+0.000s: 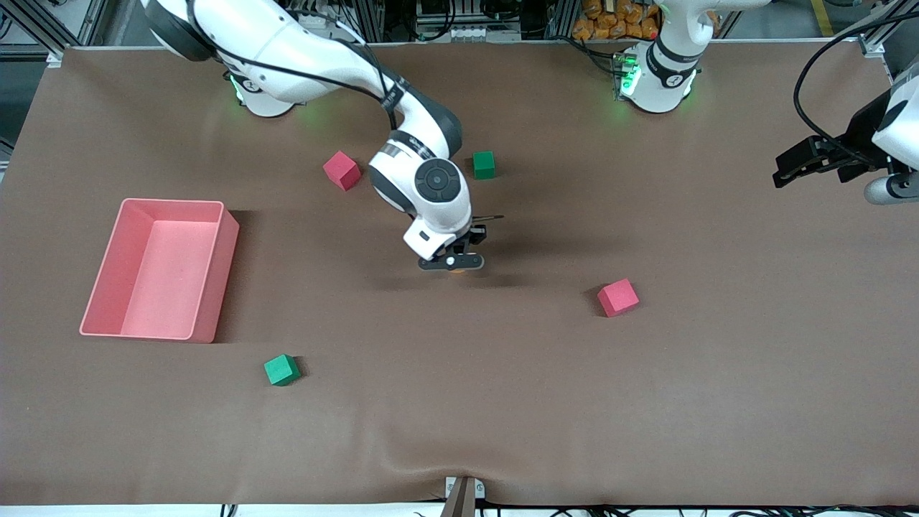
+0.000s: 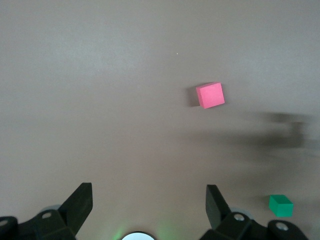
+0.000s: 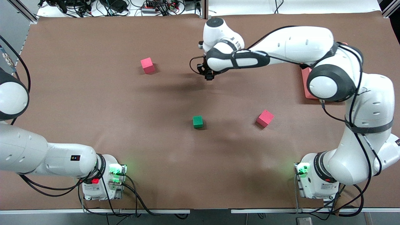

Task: Place and upright button with both arms
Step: 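Carry the button to the table middle with the right gripper, then set the button down upright while the left gripper reaches toward it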

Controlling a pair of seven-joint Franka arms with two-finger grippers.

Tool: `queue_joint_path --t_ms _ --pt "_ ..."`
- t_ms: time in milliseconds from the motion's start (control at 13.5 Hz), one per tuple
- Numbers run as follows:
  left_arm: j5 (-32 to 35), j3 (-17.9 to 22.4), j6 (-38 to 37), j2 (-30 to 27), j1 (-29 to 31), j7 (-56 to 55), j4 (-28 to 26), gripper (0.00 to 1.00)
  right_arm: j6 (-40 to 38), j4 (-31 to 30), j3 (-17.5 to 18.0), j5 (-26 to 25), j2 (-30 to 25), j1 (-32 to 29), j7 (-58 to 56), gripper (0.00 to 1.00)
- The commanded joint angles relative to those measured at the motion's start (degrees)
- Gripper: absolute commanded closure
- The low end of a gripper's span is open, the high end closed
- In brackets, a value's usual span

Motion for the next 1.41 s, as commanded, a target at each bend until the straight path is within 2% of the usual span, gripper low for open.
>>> queue_joint_path --t_ms 0,371,445,519,593,668,816,1038,1187,1335 --pt "0.0 -0.2 0.1 -0.2 0.1 0.4 0.0 0.00 1.0 4.4 0.4 -2.1 4.5 1.7 3.2 1.00" --pt "0.0 -0.2 0.1 0.5 -0.1 0.8 0.1 0.00 1.6 8.9 0.1 -2.4 8.8 3.8 3.3 0.99" --pt "0.0 -0.2 0.0 0.5 -0.4 0.7 0.2 0.00 1.5 8.9 0.0 -4.2 9.0 4.2 3.2 0.95" --pt "0.0 -0.2 -0.2 0.5 -0.8 0.3 0.2 0.00 1.5 8.9 0.0 -5.8 9.3 4.2 3.2 0.86" --pt "-0.1 -0.2 -0.3 0.5 -0.9 0.2 0.2 0.00 1.5 8.9 0.0 -6.2 9.7 4.2 3.2 0.69" --pt "-0.1 -0.3 -0.4 0.5 -0.9 0.2 0.2 0.00 1.5 8.9 0.0 -6.7 9.8 4.2 3.2 0.65" --pt "-0.1 -1.7 -0.3 0.5 -0.9 -0.1 0.3 0.00 1.3 8.8 0.0 -7.4 9.8 4.4 3.2 0.00" --pt "0.0 -3.1 -0.3 0.7 -1.2 -0.4 0.3 0.00 0.2 8.8 0.2 -7.7 8.4 3.6 3.2 0.00" --pt "0.3 -4.7 -0.2 1.8 -1.2 -0.3 0.4 0.00 -3.7 8.9 1.0 -7.2 5.6 2.0 3.1 0.00" --pt "0.1 -5.2 -0.2 1.9 -1.2 -0.3 0.4 0.00 -7.5 9.3 4.8 -7.3 3.7 -1.7 3.1 0.00"
